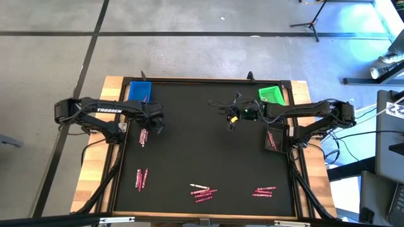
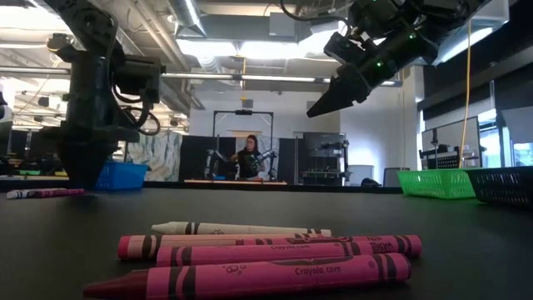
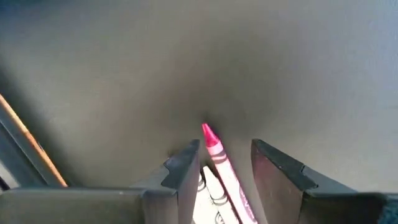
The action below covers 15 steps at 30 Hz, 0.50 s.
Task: Sort crayons
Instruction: Put the red crayon into the blue bin
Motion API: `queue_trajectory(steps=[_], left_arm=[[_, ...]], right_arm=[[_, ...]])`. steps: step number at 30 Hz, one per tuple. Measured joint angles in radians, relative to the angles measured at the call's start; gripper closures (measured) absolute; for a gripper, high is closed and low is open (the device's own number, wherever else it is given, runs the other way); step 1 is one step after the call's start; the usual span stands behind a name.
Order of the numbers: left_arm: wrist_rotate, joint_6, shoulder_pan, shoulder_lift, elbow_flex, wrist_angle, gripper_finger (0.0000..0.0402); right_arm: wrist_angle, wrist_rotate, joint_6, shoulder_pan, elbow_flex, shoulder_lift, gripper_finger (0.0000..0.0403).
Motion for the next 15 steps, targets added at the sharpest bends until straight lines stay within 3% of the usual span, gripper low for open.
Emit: queue_trajectory(steps=[15], left_arm=[[0.013,0.033,-0.003,0.079,0.002,0.033,0.0273]], right_arm=[[0.000,0.000,-0.001,0.000,0.000,0.000,0.0309]])
